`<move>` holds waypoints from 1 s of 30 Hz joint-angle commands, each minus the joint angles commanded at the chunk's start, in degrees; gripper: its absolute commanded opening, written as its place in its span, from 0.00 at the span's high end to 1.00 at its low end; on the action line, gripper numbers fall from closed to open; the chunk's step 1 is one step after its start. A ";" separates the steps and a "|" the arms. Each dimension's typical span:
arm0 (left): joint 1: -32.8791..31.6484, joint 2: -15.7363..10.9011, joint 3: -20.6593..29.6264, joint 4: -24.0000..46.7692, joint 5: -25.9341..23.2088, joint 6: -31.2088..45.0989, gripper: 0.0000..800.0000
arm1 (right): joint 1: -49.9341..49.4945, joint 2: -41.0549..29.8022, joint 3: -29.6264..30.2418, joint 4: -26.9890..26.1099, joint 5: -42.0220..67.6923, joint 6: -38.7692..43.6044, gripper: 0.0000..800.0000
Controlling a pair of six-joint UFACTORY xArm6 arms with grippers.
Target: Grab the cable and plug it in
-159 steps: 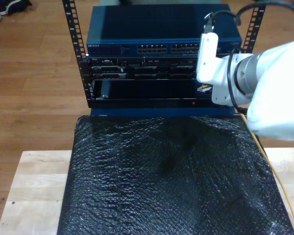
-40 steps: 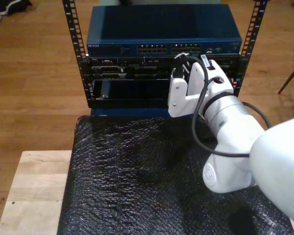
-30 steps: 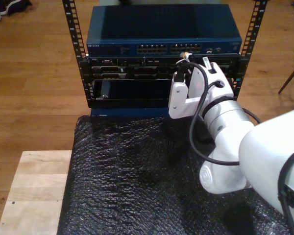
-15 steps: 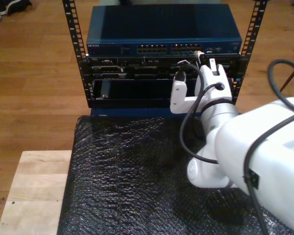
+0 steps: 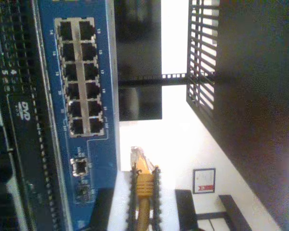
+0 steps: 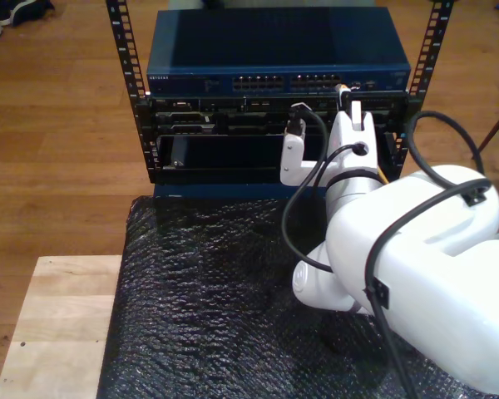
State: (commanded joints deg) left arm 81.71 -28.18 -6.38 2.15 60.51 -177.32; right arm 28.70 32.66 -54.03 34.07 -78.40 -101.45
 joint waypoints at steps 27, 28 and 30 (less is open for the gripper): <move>0.00 0.00 0.00 0.00 0.00 0.00 0.00 | -2.81 4.13 -4.04 -0.09 0.09 -1.05 1.00; 0.00 0.00 0.00 0.00 0.00 0.00 0.00 | -2.99 4.13 -4.13 -0.09 0.18 -1.05 1.00; 0.00 0.00 0.00 0.00 0.00 0.00 0.00 | -3.43 4.13 -4.22 -0.18 0.18 -0.97 1.00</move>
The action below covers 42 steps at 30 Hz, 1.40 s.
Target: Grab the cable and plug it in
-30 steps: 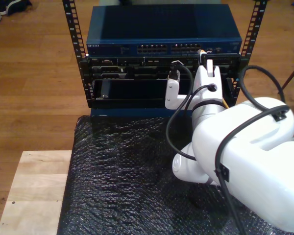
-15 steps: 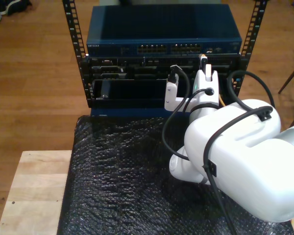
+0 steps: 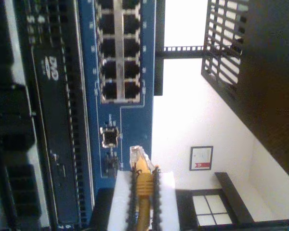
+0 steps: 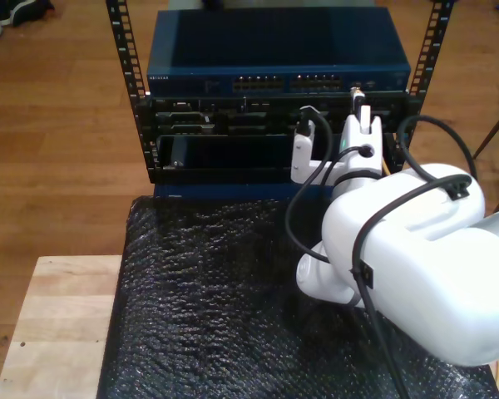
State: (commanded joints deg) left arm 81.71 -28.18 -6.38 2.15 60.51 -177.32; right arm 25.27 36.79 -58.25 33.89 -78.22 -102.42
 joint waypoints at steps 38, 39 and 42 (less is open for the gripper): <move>0.00 0.00 0.00 0.00 0.00 0.00 0.00 | -2.46 1.23 -2.64 -9.58 1.93 1.49 1.00; 0.00 0.00 0.00 0.00 0.00 0.00 0.00 | -2.46 1.23 -2.64 -9.58 1.93 1.58 1.00; 0.00 0.00 0.00 0.00 0.00 0.00 0.00 | -2.46 1.32 -2.73 -9.49 1.93 1.67 1.00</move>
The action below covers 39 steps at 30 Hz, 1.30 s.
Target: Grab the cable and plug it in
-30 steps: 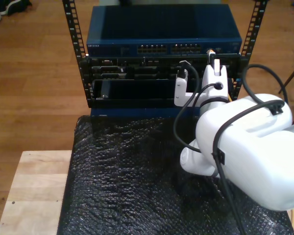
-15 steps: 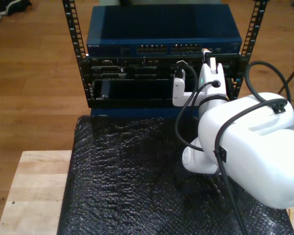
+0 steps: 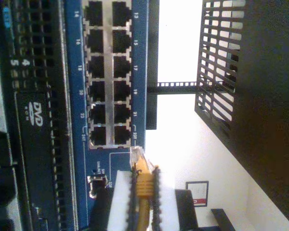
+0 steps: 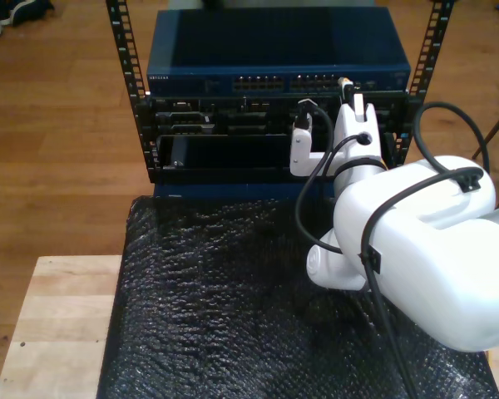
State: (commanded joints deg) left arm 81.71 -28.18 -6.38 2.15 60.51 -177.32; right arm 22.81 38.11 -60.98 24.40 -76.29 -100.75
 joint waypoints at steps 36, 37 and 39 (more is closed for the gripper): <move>0.00 0.00 0.00 0.00 0.00 0.00 0.00 | 0.26 3.78 -4.66 0.09 0.00 0.00 1.00; 0.00 0.00 0.00 0.00 0.00 0.00 0.00 | 0.26 3.78 -4.66 0.09 0.00 0.00 1.00; 0.00 0.00 0.00 0.00 0.00 0.00 0.00 | 0.26 3.78 -4.66 0.09 0.00 0.00 1.00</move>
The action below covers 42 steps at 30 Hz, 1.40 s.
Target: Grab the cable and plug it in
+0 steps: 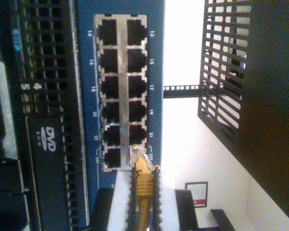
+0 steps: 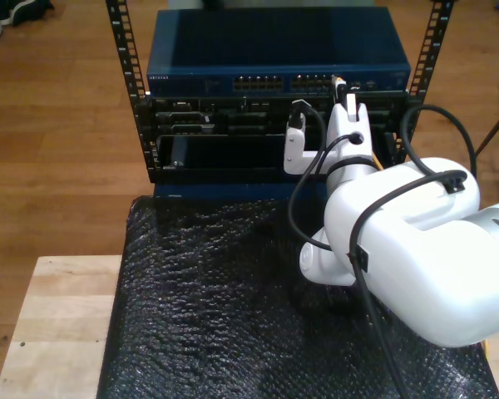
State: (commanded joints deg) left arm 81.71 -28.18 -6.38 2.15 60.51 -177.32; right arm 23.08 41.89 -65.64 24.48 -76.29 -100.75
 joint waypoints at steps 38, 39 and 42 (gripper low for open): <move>0.00 0.00 0.00 0.00 -0.09 0.00 0.00 | -0.18 1.05 -1.14 0.00 0.53 0.00 1.00; 0.00 0.00 0.00 0.00 0.00 0.00 0.00 | -0.18 1.05 -1.14 0.00 0.53 0.00 1.00; 0.00 0.00 0.00 0.00 -0.09 0.00 0.00 | -0.18 1.05 -1.14 0.00 0.44 0.00 1.00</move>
State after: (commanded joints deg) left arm 81.71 -28.18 -6.38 2.15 60.42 -177.32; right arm 22.90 42.95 -66.78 24.48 -75.85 -100.75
